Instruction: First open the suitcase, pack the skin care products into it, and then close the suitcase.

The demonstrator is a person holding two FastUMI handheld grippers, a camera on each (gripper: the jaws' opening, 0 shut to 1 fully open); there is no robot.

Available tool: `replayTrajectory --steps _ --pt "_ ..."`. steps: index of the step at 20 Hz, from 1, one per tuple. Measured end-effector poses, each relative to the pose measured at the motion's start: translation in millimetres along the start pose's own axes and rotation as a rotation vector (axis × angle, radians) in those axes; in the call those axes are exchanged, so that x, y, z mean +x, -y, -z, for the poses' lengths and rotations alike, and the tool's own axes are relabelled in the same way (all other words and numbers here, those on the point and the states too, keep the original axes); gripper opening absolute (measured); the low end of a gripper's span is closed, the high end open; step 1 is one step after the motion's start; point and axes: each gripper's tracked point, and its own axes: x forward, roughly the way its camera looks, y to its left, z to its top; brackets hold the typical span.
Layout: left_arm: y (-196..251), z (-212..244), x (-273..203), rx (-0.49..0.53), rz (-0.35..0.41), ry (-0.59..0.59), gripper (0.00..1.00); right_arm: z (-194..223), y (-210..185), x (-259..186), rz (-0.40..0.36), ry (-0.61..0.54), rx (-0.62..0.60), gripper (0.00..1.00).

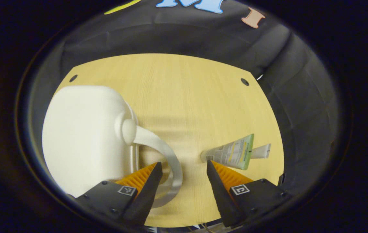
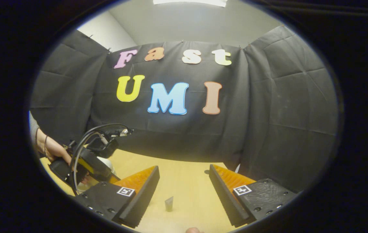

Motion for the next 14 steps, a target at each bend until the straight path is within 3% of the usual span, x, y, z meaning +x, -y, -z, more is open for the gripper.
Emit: replayTrajectory --steps 1,4,5,6,7,8,9,14 --pt "9 2 3 -0.004 0.030 -0.019 0.87 0 1 2 0.002 0.004 -0.006 0.94" --pt "12 9 16 0.015 0.019 -0.069 0.85 -1 2 2 0.002 0.006 -0.019 0.94" --pt "9 11 18 0.015 0.006 -0.084 0.69 0 2 2 0.004 0.004 -0.025 0.94" --pt "5 11 19 0.008 0.007 -0.090 0.66 -1 3 2 0.006 0.004 -0.027 0.94" --pt "-2 10 19 0.001 -0.003 -0.092 0.36 0 2 2 0.008 0.005 -0.027 0.94" --pt "-4 10 21 -0.016 0.002 -0.092 0.39 0 2 3 0.008 0.005 -0.025 0.94" --pt "-4 9 19 -0.034 0.016 -0.098 0.25 1 2 3 0.008 0.004 -0.022 0.94" --pt "0 4 -1 -0.038 0.048 -0.103 0.14 -4 2 4 -0.006 0.016 -0.040 0.94"
